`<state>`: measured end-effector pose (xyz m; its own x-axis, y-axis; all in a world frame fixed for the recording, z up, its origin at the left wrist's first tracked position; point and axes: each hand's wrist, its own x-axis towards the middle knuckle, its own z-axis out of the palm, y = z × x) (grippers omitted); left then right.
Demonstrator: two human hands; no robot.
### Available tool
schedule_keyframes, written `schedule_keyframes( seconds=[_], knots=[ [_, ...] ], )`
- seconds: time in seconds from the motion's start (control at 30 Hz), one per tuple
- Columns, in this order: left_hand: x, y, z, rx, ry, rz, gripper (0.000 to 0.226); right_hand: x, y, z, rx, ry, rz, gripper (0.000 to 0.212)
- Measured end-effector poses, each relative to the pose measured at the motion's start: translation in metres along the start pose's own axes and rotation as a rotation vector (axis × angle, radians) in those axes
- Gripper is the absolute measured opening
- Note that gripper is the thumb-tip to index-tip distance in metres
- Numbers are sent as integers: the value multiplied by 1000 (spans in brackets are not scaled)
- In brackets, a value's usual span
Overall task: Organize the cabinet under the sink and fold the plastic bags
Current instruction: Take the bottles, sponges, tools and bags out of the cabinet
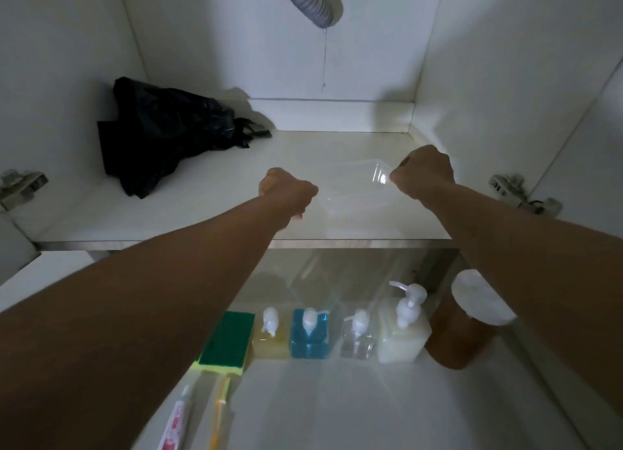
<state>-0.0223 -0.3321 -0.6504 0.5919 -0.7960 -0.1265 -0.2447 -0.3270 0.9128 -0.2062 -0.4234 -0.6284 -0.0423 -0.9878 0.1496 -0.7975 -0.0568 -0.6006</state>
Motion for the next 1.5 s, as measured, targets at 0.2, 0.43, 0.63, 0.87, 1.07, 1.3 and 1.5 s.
schedule_keyframes(
  seconds=[0.2,0.43,0.63,0.87,1.07,1.3,1.5],
  knots=[
    [32,22,28,84,-11,57,49,28,13,-2,106,-73,122,15],
    [61,25,42,208,23,107,4,45,24,19,291,-158,209,11],
    [52,14,36,184,23,2,14,41,25,21,346,-124,207,16],
    [6,16,-5,187,-167,52,25,5,7,3,449,-231,141,27],
    [-56,-2,-52,220,-265,17,20,-65,-11,-8,361,-367,83,20],
    [-111,-59,-93,244,-386,-159,13,-154,-13,-3,286,-593,-2,15],
    [-144,-136,-91,338,-486,-280,17,-211,28,34,180,-775,39,45]
  ],
)
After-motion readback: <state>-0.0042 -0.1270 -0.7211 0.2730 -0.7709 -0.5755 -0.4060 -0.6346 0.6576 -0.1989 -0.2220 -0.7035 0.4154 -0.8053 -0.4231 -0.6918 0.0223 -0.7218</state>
